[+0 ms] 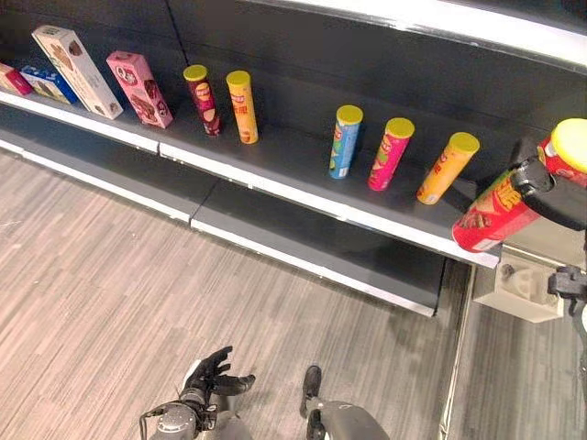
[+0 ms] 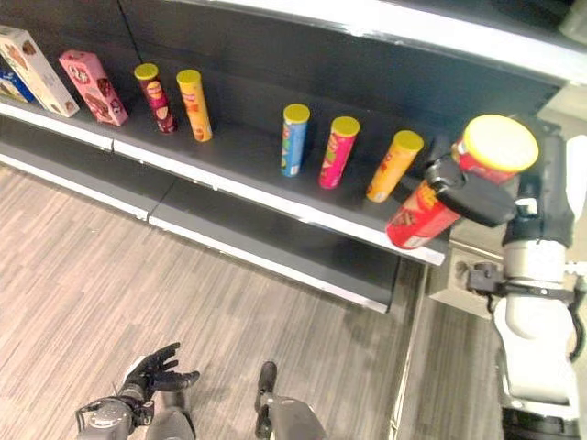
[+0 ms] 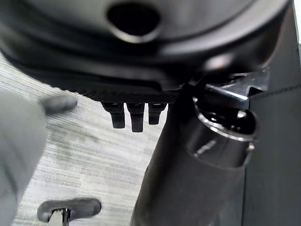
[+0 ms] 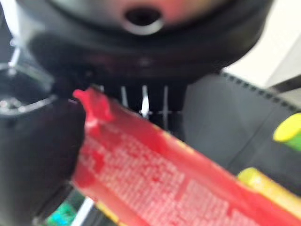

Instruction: Put the goods on the table back onto the shelves and tidy them up.

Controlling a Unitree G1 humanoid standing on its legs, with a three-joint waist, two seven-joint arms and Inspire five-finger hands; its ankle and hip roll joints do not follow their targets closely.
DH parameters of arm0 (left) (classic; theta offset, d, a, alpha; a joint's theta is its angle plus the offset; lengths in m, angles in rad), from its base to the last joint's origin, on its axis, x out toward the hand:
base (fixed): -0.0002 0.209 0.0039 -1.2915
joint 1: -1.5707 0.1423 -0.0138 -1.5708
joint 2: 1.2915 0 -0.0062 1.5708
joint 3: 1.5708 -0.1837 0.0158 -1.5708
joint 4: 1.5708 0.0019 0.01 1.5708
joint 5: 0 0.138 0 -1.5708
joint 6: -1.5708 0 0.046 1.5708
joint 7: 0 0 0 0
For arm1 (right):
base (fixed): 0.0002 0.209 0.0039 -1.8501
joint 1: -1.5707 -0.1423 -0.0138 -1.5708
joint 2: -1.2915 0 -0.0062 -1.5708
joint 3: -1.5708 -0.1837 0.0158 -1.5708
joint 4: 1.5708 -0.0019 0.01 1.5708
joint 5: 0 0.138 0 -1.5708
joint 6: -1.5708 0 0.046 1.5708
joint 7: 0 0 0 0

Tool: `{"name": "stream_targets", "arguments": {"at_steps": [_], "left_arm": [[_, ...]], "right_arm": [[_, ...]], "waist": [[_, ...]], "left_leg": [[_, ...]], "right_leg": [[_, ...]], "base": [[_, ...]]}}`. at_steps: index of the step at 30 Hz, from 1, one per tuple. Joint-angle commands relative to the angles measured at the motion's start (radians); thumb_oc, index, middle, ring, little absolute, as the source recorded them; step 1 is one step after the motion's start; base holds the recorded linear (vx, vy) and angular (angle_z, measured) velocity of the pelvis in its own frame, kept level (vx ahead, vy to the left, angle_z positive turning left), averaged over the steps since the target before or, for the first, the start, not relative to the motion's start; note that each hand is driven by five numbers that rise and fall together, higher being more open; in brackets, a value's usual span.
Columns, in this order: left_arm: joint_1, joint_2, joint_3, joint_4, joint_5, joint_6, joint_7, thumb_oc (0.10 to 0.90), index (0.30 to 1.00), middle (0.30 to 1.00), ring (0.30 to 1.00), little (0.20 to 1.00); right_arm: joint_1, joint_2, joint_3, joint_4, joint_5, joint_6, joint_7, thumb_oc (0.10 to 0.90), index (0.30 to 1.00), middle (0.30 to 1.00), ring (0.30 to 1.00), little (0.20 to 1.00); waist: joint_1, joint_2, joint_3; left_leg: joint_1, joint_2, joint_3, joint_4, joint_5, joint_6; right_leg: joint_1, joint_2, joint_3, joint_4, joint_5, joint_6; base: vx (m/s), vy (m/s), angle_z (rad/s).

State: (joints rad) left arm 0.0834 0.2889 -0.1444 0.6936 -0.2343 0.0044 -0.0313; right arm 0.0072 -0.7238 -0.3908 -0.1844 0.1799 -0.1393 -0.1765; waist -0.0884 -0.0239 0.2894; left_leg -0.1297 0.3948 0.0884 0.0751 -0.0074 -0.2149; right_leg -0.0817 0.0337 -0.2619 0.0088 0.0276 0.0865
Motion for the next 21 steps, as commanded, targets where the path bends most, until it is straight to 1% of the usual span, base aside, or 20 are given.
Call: {"name": "stream_targets", "arguments": {"at_steps": [1,2,3,4,5,6,7,8,9,10,11,12,14,15,16,17,18,19,20,21], "left_arm": [[0.030,0.068,0.030,-0.115,-0.001,-0.059,0.031,0.800,0.900,0.900,0.900,0.900],[0.027,0.069,0.024,-0.117,0.004,-0.058,0.033,0.800,0.900,0.900,0.900,0.900],[0.030,0.073,0.023,-0.117,0.007,-0.065,0.029,0.800,0.900,0.900,0.900,0.900],[0.026,0.074,0.016,-0.114,0.017,-0.068,0.023,0.800,0.900,0.900,0.900,0.900],[0.015,0.076,0.005,-0.116,0.017,-0.070,0.019,0.800,0.900,0.900,0.900,0.900],[0.005,0.086,0.003,-0.123,0.019,-0.069,0.011,0.800,0.900,0.900,0.900,0.900],[-0.002,0.103,0.007,-0.133,0.019,-0.076,0.009,0.800,0.900,0.900,0.900,0.900],[0.002,0.119,0.015,-0.133,0.022,-0.079,0.009,0.800,0.900,0.900,0.900,0.900],[0.005,0.129,0.020,-0.139,0.018,-0.079,0.010,0.800,0.900,0.900,0.900,0.900],[0.004,0.153,0.045,-0.144,0.005,-0.071,0.011,0.800,0.900,0.900,0.900,0.900],[0.017,0.157,0.064,-0.146,0.002,-0.069,0.009,0.800,0.900,0.900,0.900,0.900],[0.018,0.157,0.066,-0.147,0.002,-0.069,0.009,0.800,0.900,0.900,0.900,0.900],[0.040,0.150,0.078,-0.150,-0.011,-0.060,0.012,0.800,0.900,0.900,0.900,0.900],[0.050,0.145,0.083,-0.149,-0.016,-0.055,0.012,0.800,0.900,0.900,0.900,0.900],[0.054,0.134,0.091,-0.144,-0.026,-0.050,0.015,0.800,0.900,0.900,0.900,0.900],[0.044,0.112,0.083,-0.139,-0.027,-0.050,0.011,0.800,0.900,0.900,0.900,0.900],[0.044,0.112,0.084,-0.139,-0.027,-0.050,0.011,0.800,0.900,0.900,0.900,0.900],[0.045,0.100,0.089,-0.143,-0.031,-0.052,0.014,0.800,0.900,0.900,0.900,0.900],[0.045,0.090,0.084,-0.156,-0.040,-0.055,0.013,0.800,0.900,0.900,0.900,0.900],[0.047,0.079,0.082,-0.169,-0.051,-0.057,0.009,0.800,0.900,0.900,0.900,0.900]], "right_arm": [[-0.105,-0.118,-0.089,-0.108,0.023,-0.098,-0.037,0.400,0.300,0.300,0.300,0.300],[-0.097,-0.111,-0.099,-0.111,0.014,-0.093,-0.042,0.400,0.300,0.300,0.300,0.300],[-0.095,-0.115,-0.096,-0.115,0.010,-0.087,-0.029,0.400,0.300,0.300,0.300,0.300],[-0.082,-0.107,-0.117,-0.121,-0.011,-0.080,-0.032,0.400,0.300,0.300,0.300,0.300],[-0.073,-0.092,-0.134,-0.123,-0.019,-0.075,-0.037,0.400,0.300,0.300,0.300,0.300],[-0.077,-0.079,-0.134,-0.130,-0.031,-0.071,-0.038,0.400,0.300,0.300,0.300,0.300],[-0.096,-0.061,-0.124,-0.133,-0.042,-0.065,-0.039,0.400,0.300,0.300,0.300,0.300],[-0.129,-0.046,-0.099,-0.133,-0.042,-0.067,-0.040,0.400,0.300,0.300,0.300,0.300],[-0.156,-0.038,-0.071,-0.130,-0.038,-0.068,-0.040,0.400,0.300,0.300,0.300,0.300],[-0.205,-0.025,0.005,-0.114,-0.041,-0.055,-0.030,0.400,0.300,0.300,0.300,0.300],[-0.231,-0.025,0.038,-0.107,-0.043,-0.055,-0.021,0.400,0.300,0.300,0.300,0.300],[-0.234,-0.026,0.041,-0.105,-0.043,-0.056,-0.021,0.400,0.300,0.300,0.300,0.300],[-0.260,-0.026,0.088,-0.091,-0.037,-0.057,-0.016,0.400,0.300,0.300,0.300,0.300],[-0.274,-0.022,0.112,-0.082,-0.037,-0.055,-0.014,0.400,0.300,0.300,0.300,0.300],[-0.283,-0.022,0.134,-0.069,-0.044,-0.054,-0.014,0.400,0.300,0.300,0.300,0.300],[-0.272,-0.011,0.152,-0.068,-0.050,-0.047,-0.001,0.400,0.300,0.300,0.300,0.300],[-0.272,-0.011,0.152,-0.068,-0.050,-0.047,-0.001,0.400,0.300,0.300,0.300,0.300],[-0.277,-0.002,0.161,-0.072,-0.049,-0.048,0.000,0.400,0.300,0.300,0.300,0.300],[-0.275,0.001,0.165,-0.080,-0.046,-0.051,0.003,0.400,0.300,0.300,0.300,0.300],[-0.277,0.003,0.168,-0.089,-0.049,-0.052,0.003,0.400,0.300,0.300,0.300,0.300]], "waist": [[0.027,0.007,-0.078],[0.024,0.017,-0.083],[0.022,0.027,-0.093],[0.015,0.037,-0.099],[0.008,0.037,-0.100],[0.003,0.030,-0.100],[0.006,0.023,-0.094],[0.017,0.021,-0.088],[0.033,0.020,-0.084],[0.045,0.033,-0.058],[0.064,0.037,-0.053],[0.065,0.037,-0.051],[0.089,0.033,-0.046],[0.097,0.031,-0.046],[0.100,0.030,-0.033],[0.088,0.003,-0.024],[0.089,0.003,-0.024],[0.090,0.000,-0.020],[0.089,-0.005,-0.013],[0.090,-0.008,-0.004]], "left_leg": [[0.002,0.001,-0.110,-0.100,0.170,-0.003],[-0.012,-0.004,-0.121,-0.115,0.175,-0.021],[0.002,-0.019,-0.140,-0.121,0.135,-0.026],[-0.003,-0.034,-0.147,-0.088,0.094,-0.031],[-0.034,-0.070,-0.141,-0.035,0.060,-0.024],[-0.050,-0.107,-0.133,0.019,0.024,-0.012],[-0.058,-0.137,-0.117,0.065,-0.007,0.007],[-0.055,-0.152,-0.085,0.084,-0.031,0.030],[-0.047,-0.160,-0.046,0.091,-0.044,0.048],[-0.011,-0.196,0.044,0.046,-0.030,0.088],[0.013,-0.224,0.084,-0.003,-0.010,0.111],[0.018,-0.223,0.087,-0.008,-0.008,0.110],[0.041,-0.249,0.122,-0.039,0.004,0.123],[0.069,-0.256,0.126,-0.057,-0.011,0.121],[0.088,-0.266,0.139,-0.073,-0.011,0.126],[0.086,-0.303,0.159,-0.055,-0.022,0.137],[0.086,-0.302,0.160,-0.053,-0.024,0.137],[0.085,-0.309,0.162,-0.032,-0.041,0.138],[0.069,-0.314,0.162,0.019,-0.063,0.138],[0.046,-0.308,0.165,0.092,-0.088,0.135]], "right_leg": [[0.121,-0.254,0.035,-0.070,-0.051,0.112],[0.135,-0.273,0.042,-0.067,-0.053,0.119],[0.133,-0.291,0.068,-0.057,-0.054,0.128],[0.137,-0.326,0.073,-0.054,-0.046,0.145],[0.137,-0.369,0.078,-0.045,-0.025,0.159],[0.126,-0.404,0.097,-0.026,-0.004,0.163],[0.101,-0.433,0.109,-0.001,0.021,0.158],[0.069,-0.463,0.096,0.022,0.063,0.152],[0.045,-0.492,0.045,0.039,0.094,0.142],[0.010,-0.447,-0.059,0.117,0.045,0.087],[-0.008,-0.372,-0.087,0.153,-0.009,0.076],[-0.008,-0.371,-0.085,0.156,-0.012,0.075],[-0.009,-0.307,-0.175,0.165,-0.053,0.052],[-0.010,-0.268,-0.185,0.174,-0.085,0.049],[-0.038,-0.237,-0.191,0.192,-0.089,0.050],[-0.023,-0.174,-0.148,0.082,-0.070,0.026],[-0.022,-0.172,-0.147,0.080,-0.069,0.025],[-0.014,-0.167,-0.121,0.056,-0.055,0.027],[-0.009,-0.170,-0.117,0.038,-0.042,0.023],[0.001,-0.173,-0.124,0.018,-0.034,0.018]], "base": [[0.19,0.321,-1.09],[0.27,0.508,-0.30],[0.23,0.497,0.22],[0.24,0.572,0.32],[0.20,0.538,-0.48],[0.15,0.499,-0.57],[0.10,0.469,-0.29],[0.06,0.454,-0.18],[0.00,0.735,-1.30],[-0.03,0.794,-1.57],[-0.03,0.660,-1.37],[0.00,0.328,-0.46],[0.06,0.167,-0.47],[0.11,0.137,-0.48],[0.10,0.120,-0.53],[0.01,0.083,-0.53],[0.04,0.037,-0.34],[0.06,-0.007,0.09],[0.07,-0.023,0.11],[0.03,-0.036,0.04]]}}
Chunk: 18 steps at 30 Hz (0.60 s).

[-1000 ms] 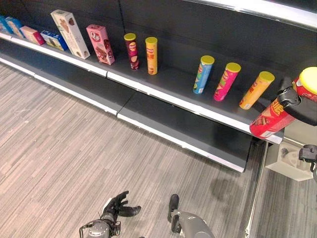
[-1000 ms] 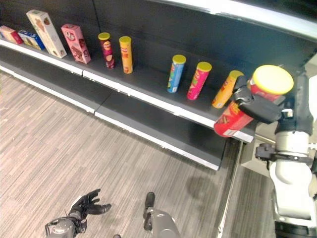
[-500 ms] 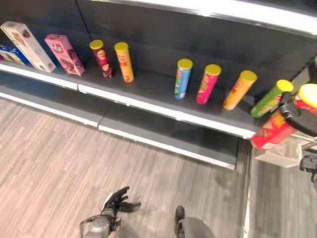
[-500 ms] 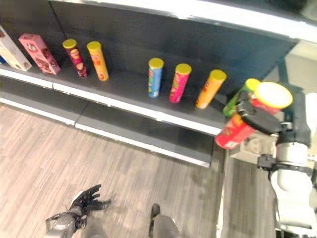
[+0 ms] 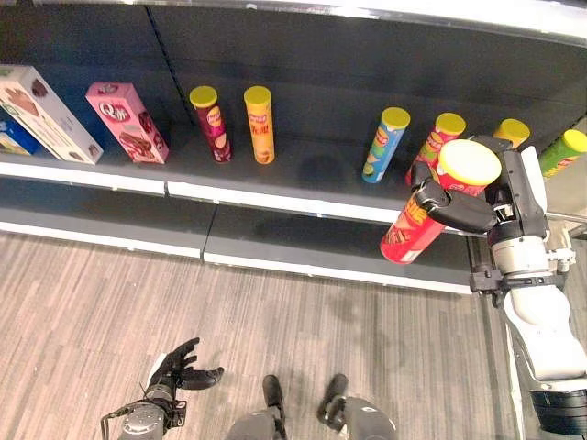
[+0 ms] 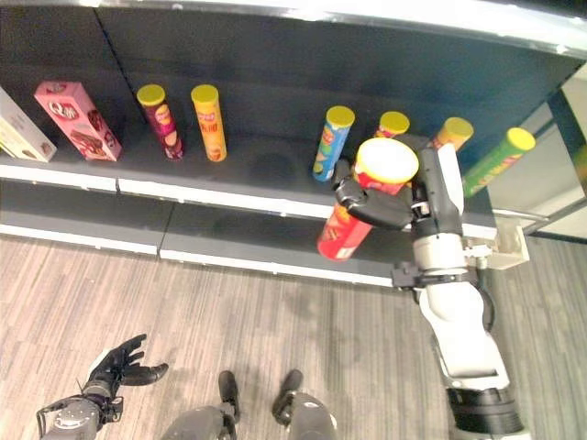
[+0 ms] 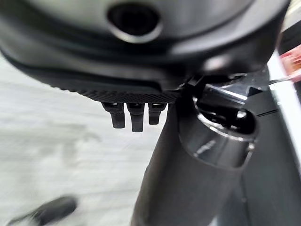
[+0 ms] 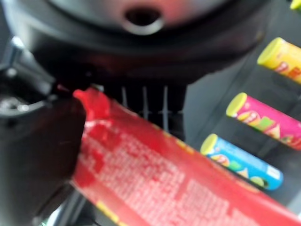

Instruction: Put the goods on the table back onto the shelves and tidy them up.

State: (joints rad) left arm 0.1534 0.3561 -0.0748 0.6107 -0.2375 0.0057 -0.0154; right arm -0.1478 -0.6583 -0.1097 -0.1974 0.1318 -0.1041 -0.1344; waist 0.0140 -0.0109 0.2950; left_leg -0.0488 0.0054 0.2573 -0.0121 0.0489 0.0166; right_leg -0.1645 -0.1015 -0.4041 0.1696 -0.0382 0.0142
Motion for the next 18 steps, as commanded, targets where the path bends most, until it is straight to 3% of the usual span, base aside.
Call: {"name": "stream_targets", "arguments": {"at_steps": [1,2,3,4,6,7,9,10,11,12,13,15,18], "left_arm": [[-0.015,0.003,0.013,-0.097,-0.054,-0.060,-0.007,0.800,0.900,0.900,0.900,0.900],[-0.013,-0.010,0.012,-0.100,-0.068,-0.060,0.002,0.800,0.900,0.900,0.900,0.900],[-0.013,-0.010,0.012,-0.100,-0.068,-0.060,0.003,0.800,0.900,0.900,0.900,0.900],[-0.008,-0.016,0.008,-0.103,-0.068,-0.059,0.004,0.800,0.900,0.900,0.900,0.900],[-0.003,-0.015,0.002,-0.108,-0.066,-0.059,0.008,0.800,0.900,0.900,0.900,0.900],[-0.006,-0.013,-0.004,-0.099,-0.061,-0.061,0.023,0.800,0.900,0.900,0.900,0.900],[-0.010,-0.016,-0.008,-0.084,-0.049,-0.060,0.035,0.800,0.900,0.900,0.900,0.900],[-0.010,-0.017,-0.009,-0.084,-0.048,-0.061,0.035,0.800,0.900,0.900,0.900,0.900],[0.003,-0.020,0.004,-0.074,-0.047,-0.065,0.050,0.800,0.900,0.900,0.900,0.900],[-0.001,-0.020,0.016,-0.034,-0.041,-0.067,0.057,0.800,0.900,0.900,0.900,0.900],[-0.001,-0.020,0.017,-0.033,-0.041,-0.068,0.057,0.800,0.900,0.900,0.900,0.900],[-0.018,0.015,0.037,0.056,-0.019,-0.071,0.073,0.800,0.900,0.900,0.900,0.900],[-0.036,0.031,0.045,0.115,-0.012,-0.073,0.088,0.800,0.900,0.900,0.900,0.900]], "right_arm": [[-0.129,-0.059,-0.105,-0.084,-0.001,-0.092,-0.038,0.400,0.300,0.300,0.300,0.300],[-0.141,-0.056,-0.078,-0.079,-0.008,-0.093,-0.041,0.400,0.300,0.300,0.300,0.300],[-0.142,-0.057,-0.077,-0.079,-0.008,-0.093,-0.041,0.400,0.300,0.300,0.300,0.300],[-0.144,-0.052,-0.067,-0.073,-0.023,-0.084,-0.042,0.400,0.300,0.300,0.300,0.300],[-0.159,-0.046,-0.049,-0.069,-0.043,-0.082,-0.054,0.400,0.300,0.300,0.300,0.300],[-0.170,-0.040,-0.029,-0.056,-0.049,-0.087,-0.070,0.400,0.300,0.300,0.300,0.300],[-0.170,-0.045,-0.029,-0.044,-0.074,-0.079,-0.089,0.400,0.300,0.300,0.300,0.300],[-0.170,-0.046,-0.029,-0.044,-0.075,-0.078,-0.090,0.400,0.300,0.300,0.300,0.300],[-0.173,-0.035,-0.020,-0.052,-0.081,-0.070,-0.083,0.400,0.300,0.300,0.300,0.300],[-0.178,-0.017,-0.015,-0.049,-0.105,-0.057,-0.089,0.400,0.300,0.300,0.300,0.300],[-0.178,-0.016,-0.015,-0.050,-0.106,-0.057,-0.089,0.400,0.300,0.300,0.300,0.300],[-0.234,0.006,0.015,-0.041,-0.124,-0.047,-0.102,0.400,0.300,0.300,0.300,0.300],[-0.277,0.008,0.037,-0.029,-0.126,-0.046,-0.113,0.400,0.300,0.300,0.300,0.300]], "waist": [[-0.009,-0.020,-0.003],[0.001,-0.016,0.006],[0.000,-0.014,0.006],[0.005,-0.012,-0.002],[0.014,-0.008,-0.013],[0.029,0.006,-0.016],[0.033,0.032,-0.017],[0.032,0.034,-0.018],[0.034,0.066,-0.034],[0.039,0.071,-0.047],[0.040,0.068,-0.046],[0.059,0.057,-0.039],[0.069,0.048,-0.027]], "left_leg": [[-0.064,0.092,-0.010,0.244,-0.158,-0.104],[-0.106,0.121,-0.039,0.300,-0.157,-0.125],[-0.108,0.123,-0.041,0.304,-0.159,-0.126],[-0.122,0.156,-0.067,0.260,-0.130,-0.135],[-0.119,0.204,-0.113,0.147,-0.047,-0.153],[-0.133,0.251,-0.176,0.026,0.035,-0.175],[-0.143,0.277,-0.204,-0.055,0.088,-0.207],[-0.141,0.277,-0.205,-0.060,0.091,-0.208],[-0.123,0.262,-0.229,-0.075,0.069,-0.217],[-0.107,0.232,-0.220,-0.074,0.059,-0.211],[-0.106,0.229,-0.217,-0.074,0.058,-0.209],[-0.081,0.175,-0.166,-0.057,0.036,-0.175],[-0.086,0.147,-0.143,-0.036,0.015,-0.148]], "right_leg": [[0.098,-0.038,0.012,-0.163,0.032,0.087],[0.126,-0.033,0.011,-0.201,0.030,0.088],[0.128,-0.031,0.010,-0.203,0.031,0.088],[0.144,-0.035,0.013,-0.227,0.033,0.101],[0.146,-0.046,0.025,-0.230,0.026,0.111],[0.147,-0.059,0.045,-0.227,0.013,0.125],[0.162,-0.074,0.053,-0.222,-0.002,0.138],[0.163,-0.073,0.052,-0.222,-0.003,0.138],[0.166,-0.089,0.071,-0.211,0.001,0.153],[0.168,-0.126,0.077,-0.210,0.030,0.166],[0.167,-0.129,0.080,-0.210,0.030,0.168],[0.146,-0.192,0.117,-0.208,0.079,0.190],[0.124,-0.218,0.141,-0.205,0.099,0.202]], "base": [[0.00,0.000,0.00],[0.01,0.010,0.12],[0.08,0.103,0.09],[0.12,0.159,-0.15],[0.19,0.298,-0.18],[0.22,0.362,-0.14],[0.17,0.289,-0.33],[0.18,0.348,-0.51],[0.22,0.448,-0.45],[0.22,0.455,-0.39],[0.17,0.411,-0.26],[0.10,0.337,-0.49],[0.04,0.178,-0.22]]}}
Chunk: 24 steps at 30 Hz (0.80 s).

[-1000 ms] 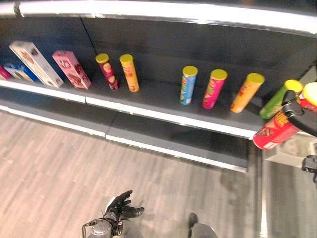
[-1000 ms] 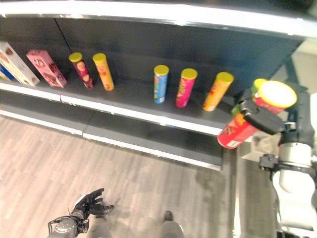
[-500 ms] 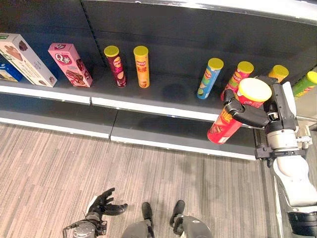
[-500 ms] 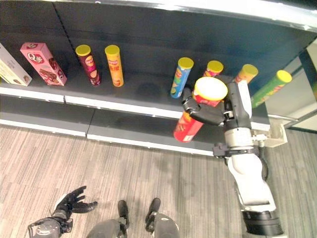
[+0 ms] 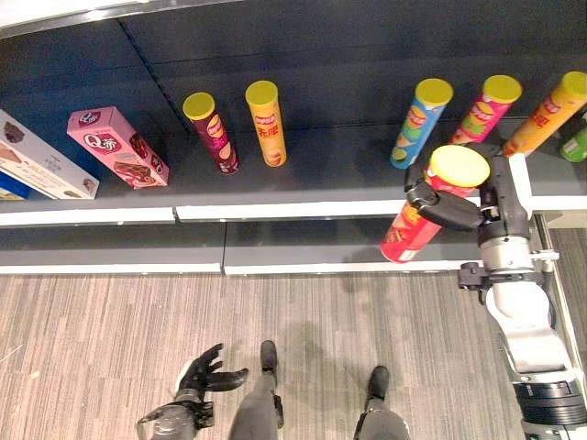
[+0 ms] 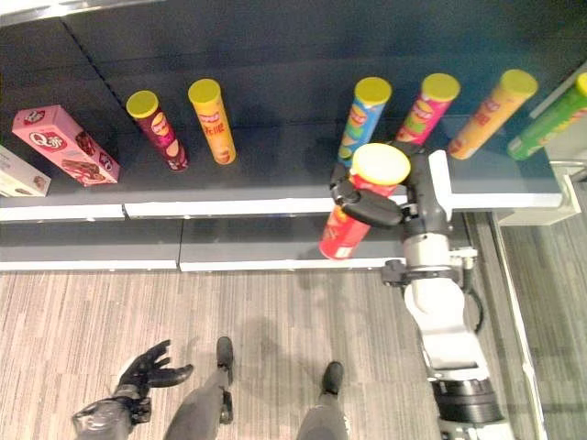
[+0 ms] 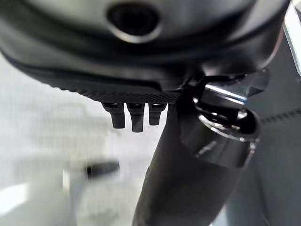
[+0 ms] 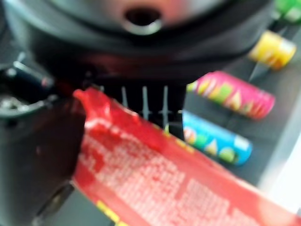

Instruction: Put the goods on the table back onto the shelves and tidy them up.

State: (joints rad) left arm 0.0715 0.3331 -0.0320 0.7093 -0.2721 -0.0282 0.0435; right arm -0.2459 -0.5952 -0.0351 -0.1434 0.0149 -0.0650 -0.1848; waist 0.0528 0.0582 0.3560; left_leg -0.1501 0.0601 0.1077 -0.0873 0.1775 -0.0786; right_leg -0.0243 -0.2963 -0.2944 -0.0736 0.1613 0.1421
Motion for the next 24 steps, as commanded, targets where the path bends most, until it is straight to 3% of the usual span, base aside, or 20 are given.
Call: {"name": "stream_targets", "arguments": {"at_steps": [1,3,8,12,14,20,24], "left_arm": [[0.040,0.051,0.000,0.043,0.020,-0.040,0.036,0.800,0.900,0.900,0.900,0.900],[0.053,0.035,-0.019,0.026,0.003,-0.041,0.035,0.800,0.900,0.900,0.900,0.900],[0.044,0.024,-0.086,0.006,-0.007,-0.054,0.081,0.800,0.900,0.900,0.900,0.900],[0.052,0.048,-0.100,-0.009,-0.007,-0.084,0.113,0.800,0.900,0.900,0.900,0.900],[0.044,0.050,-0.111,-0.013,-0.007,-0.089,0.120,0.800,0.900,0.900,0.900,0.900],[0.017,0.077,-0.144,-0.051,-0.009,-0.117,0.135,0.800,0.900,0.900,0.900,0.900],[0.008,0.091,-0.159,-0.077,-0.012,-0.126,0.134,0.800,0.900,0.900,0.900,0.900]], "right_arm": [[-0.195,-0.045,-0.027,-0.072,-0.005,-0.081,-0.070,0.400,0.300,0.300,0.300,0.300],[-0.227,-0.008,0.001,-0.038,-0.026,-0.070,-0.100,0.400,0.300,0.300,0.300,0.300],[-0.368,0.070,0.029,0.058,-0.178,-0.032,-0.283,0.400,0.300,0.300,0.300,0.300],[-0.540,-0.056,0.026,0.202,-0.354,0.029,-0.460,0.400,0.300,0.300,0.300,0.300],[-0.569,-0.081,0.019,0.218,-0.379,0.041,-0.500,0.400,0.300,0.300,0.300,0.300],[-0.676,-0.201,0.068,0.389,-0.416,0.087,-0.587,0.400,0.300,0.300,0.300,0.300],[-0.721,-0.259,0.089,0.492,-0.368,0.083,-0.612,0.400,0.300,0.300,0.300,0.300]], "waist": [[0.033,-0.024,-0.084],[0.042,-0.022,-0.058],[0.081,0.026,0.003],[0.140,0.067,0.045],[0.149,0.074,0.046],[0.180,0.086,0.051],[0.198,0.101,0.056]], "left_leg": [[0.008,0.082,0.015,0.052,-0.120,-0.044],[-0.009,0.072,0.009,0.069,-0.129,-0.030],[-0.074,0.065,-0.034,0.073,-0.106,-0.030],[-0.128,0.053,-0.081,0.071,-0.094,-0.037],[-0.138,0.048,-0.091,0.064,-0.090,-0.037],[-0.176,0.031,-0.116,0.067,-0.088,-0.041],[-0.202,0.019,-0.127,0.073,-0.087,-0.042]], "right_leg": [[-0.020,-0.036,0.027,0.037,-0.092,0.079],[-0.042,-0.049,0.029,0.046,-0.078,0.084],[-0.092,-0.063,0.002,0.101,-0.093,0.080],[-0.120,-0.074,-0.031,0.131,-0.114,0.084],[-0.126,-0.076,-0.037,0.131,-0.113,0.087],[-0.130,-0.082,-0.067,0.124,-0.113,0.093],[-0.137,-0.085,-0.076,0.115,-0.105,0.098]], "base": [[0.07,0.097,0.01],[0.06,0.018,-0.07],[0.01,-0.039,0.09],[0.02,-0.068,0.40],[0.05,-0.044,0.32],[0.05,-0.045,0.12],[0.03,-0.026,-0.01]]}}
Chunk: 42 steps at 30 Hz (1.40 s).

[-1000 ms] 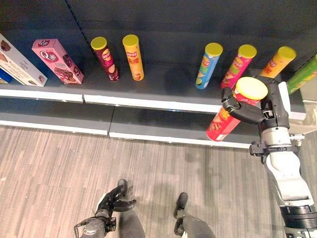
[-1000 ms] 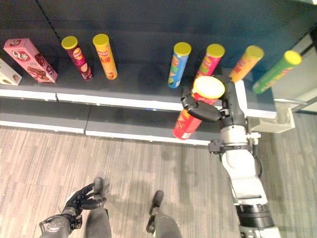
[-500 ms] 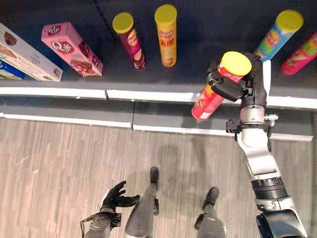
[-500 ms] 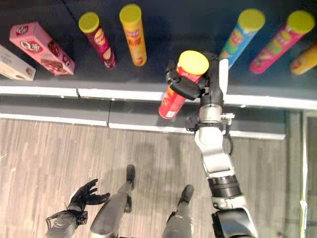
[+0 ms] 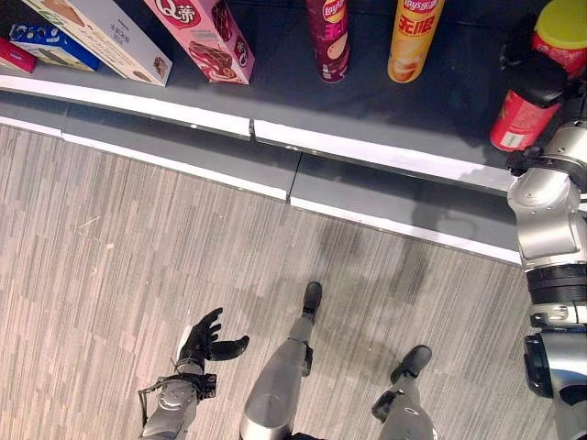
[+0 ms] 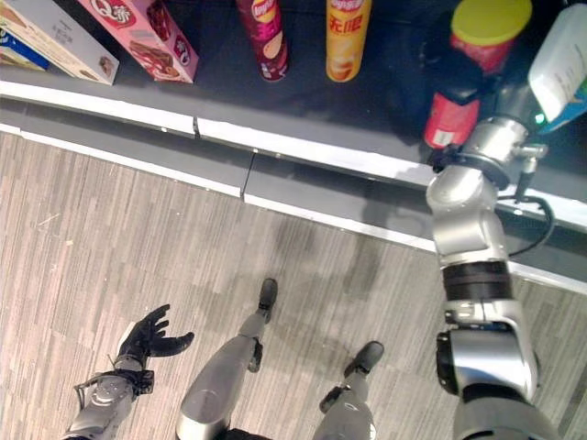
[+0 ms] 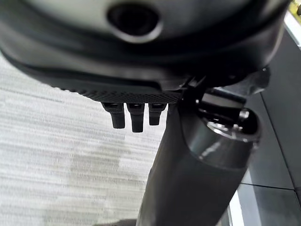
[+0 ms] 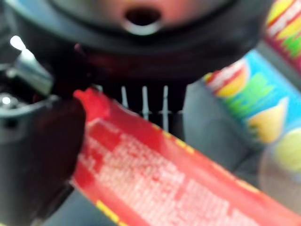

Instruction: Put the goods on the table back onto the shelves and tidy them up.

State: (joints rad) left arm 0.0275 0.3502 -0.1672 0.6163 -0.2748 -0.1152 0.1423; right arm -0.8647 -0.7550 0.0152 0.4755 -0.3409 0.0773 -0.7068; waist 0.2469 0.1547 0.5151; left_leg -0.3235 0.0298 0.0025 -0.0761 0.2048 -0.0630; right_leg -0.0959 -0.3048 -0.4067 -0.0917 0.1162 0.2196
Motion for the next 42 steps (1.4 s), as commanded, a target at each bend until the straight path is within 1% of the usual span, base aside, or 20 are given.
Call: {"name": "stream_targets", "arguments": {"at_steps": [1,8,11,12,16,26,36,37,38,42], "left_arm": [[0.054,0.076,-0.025,0.010,-0.008,-0.040,0.034,0.800,0.900,0.900,0.900,0.900],[0.041,0.093,-0.033,-0.006,-0.009,-0.048,0.034,0.800,0.900,0.900,0.900,0.900],[0.035,0.089,-0.044,-0.007,-0.008,-0.049,0.037,0.800,0.900,0.900,0.900,0.900],[0.034,0.088,-0.051,-0.006,-0.006,-0.045,0.038,0.800,0.900,0.900,0.900,0.900],[0.031,0.090,-0.060,-0.010,-0.006,-0.046,0.039,0.800,0.900,0.900,0.900,0.900],[0.024,0.099,-0.075,-0.023,0.005,-0.053,0.049,0.800,0.900,0.900,0.900,0.900],[0.016,0.096,-0.087,-0.024,0.007,-0.052,0.055,0.800,0.900,0.900,0.900,0.900],[0.016,0.097,-0.089,-0.026,0.010,-0.051,0.054,0.800,0.900,0.900,0.900,0.900],[0.017,0.096,-0.089,-0.028,0.010,-0.050,0.053,0.800,0.900,0.900,0.900,0.900],[0.013,0.092,-0.093,-0.023,0.017,-0.043,0.053,0.800,0.900,0.900,0.900,0.900]], "right_arm": [[-0.105,-0.103,0.039,-0.119,-0.007,-0.061,-0.094,0.400,0.300,0.300,0.300,0.300],[-0.189,-0.159,0.079,-0.065,0.011,-0.054,-0.113,0.400,0.300,0.300,0.300,0.300],[-0.194,-0.148,0.055,-0.080,0.037,-0.060,-0.140,0.400,0.300,0.300,0.300,0.300],[-0.189,-0.133,0.037,-0.095,0.046,-0.061,-0.154,0.400,0.300,0.300,0.300,0.300],[-0.195,-0.115,0.029,-0.086,0.058,-0.061,-0.173,0.400,0.300,0.300,0.300,0.300],[-0.207,-0.118,0.019,-0.039,0.072,-0.051,-0.219,0.400,0.300,0.300,0.300,0.300],[-0.201,-0.098,-0.004,-0.040,0.091,-0.057,-0.254,0.400,0.300,0.300,0.300,0.300],[-0.198,-0.096,-0.004,-0.041,0.092,-0.058,-0.252,0.582,0.573,0.573,0.573,0.573],[-0.195,-0.095,-0.005,-0.043,0.094,-0.058,-0.252,0.800,0.900,0.900,0.900,0.900],[-0.176,-0.075,-0.019,-0.057,0.097,-0.059,-0.258,0.800,0.900,0.900,0.900,0.900]], "waist": [[0.005,0.007,-0.104],[0.026,0.032,-0.106],[0.030,0.040,-0.114],[0.033,0.039,-0.115],[0.038,0.039,-0.115],[0.049,0.046,-0.109],[0.054,0.054,-0.117],[0.054,0.056,-0.119],[0.054,0.056,-0.120],[0.049,0.055,-0.125]], "left_leg": [[-0.033,0.047,-0.023,0.063,-0.115,-0.057],[-0.064,0.024,-0.029,0.068,-0.116,-0.055],[-0.069,0.015,-0.036,0.062,-0.117,-0.054],[-0.073,0.014,-0.040,0.062,-0.119,-0.053],[-0.080,0.011,-0.046,0.070,-0.122,-0.052],[-0.099,0.007,-0.058,0.084,-0.125,-0.053],[-0.102,0.002,-0.064,0.094,-0.134,-0.051],[-0.101,0.002,-0.064,0.095,-0.135,-0.052],[-0.100,0.002,-0.065,0.095,-0.135,-0.052],[-0.094,0.003,-0.065,0.096,-0.136,-0.053]], "right_leg": [[-0.067,-0.077,0.036,0.132,-0.060,0.021],[-0.078,-0.085,0.027,0.113,-0.049,0.028],[-0.075,-0.087,0.017,0.105,-0.046,0.031],[-0.073,-0.087,0.012,0.102,-0.047,0.032],[-0.072,-0.086,0.006,0.103,-0.050,0.032],[-0.074,-0.086,-0.004,0.107,-0.057,0.031],[-0.072,-0.089,-0.004,0.109,-0.059,0.032],[-0.072,-0.089,-0.004,0.109,-0.059,0.033],[-0.071,-0.089,-0.004,0.108,-0.059,0.033],[-0.066,-0.089,-0.004,0.108,-0.060,0.032]], "base": [[0.02,-0.017,0.04],[0.02,-0.004,0.03],[0.05,-0.004,0.11],[0.04,-0.016,0.05],[0.02,-0.020,0.03],[0.00,-0.005,0.02],[0.00,0.000,0.00],[0.00,0.000,0.00],[0.00,0.000,0.00],[0.00,0.000,0.00]]}}
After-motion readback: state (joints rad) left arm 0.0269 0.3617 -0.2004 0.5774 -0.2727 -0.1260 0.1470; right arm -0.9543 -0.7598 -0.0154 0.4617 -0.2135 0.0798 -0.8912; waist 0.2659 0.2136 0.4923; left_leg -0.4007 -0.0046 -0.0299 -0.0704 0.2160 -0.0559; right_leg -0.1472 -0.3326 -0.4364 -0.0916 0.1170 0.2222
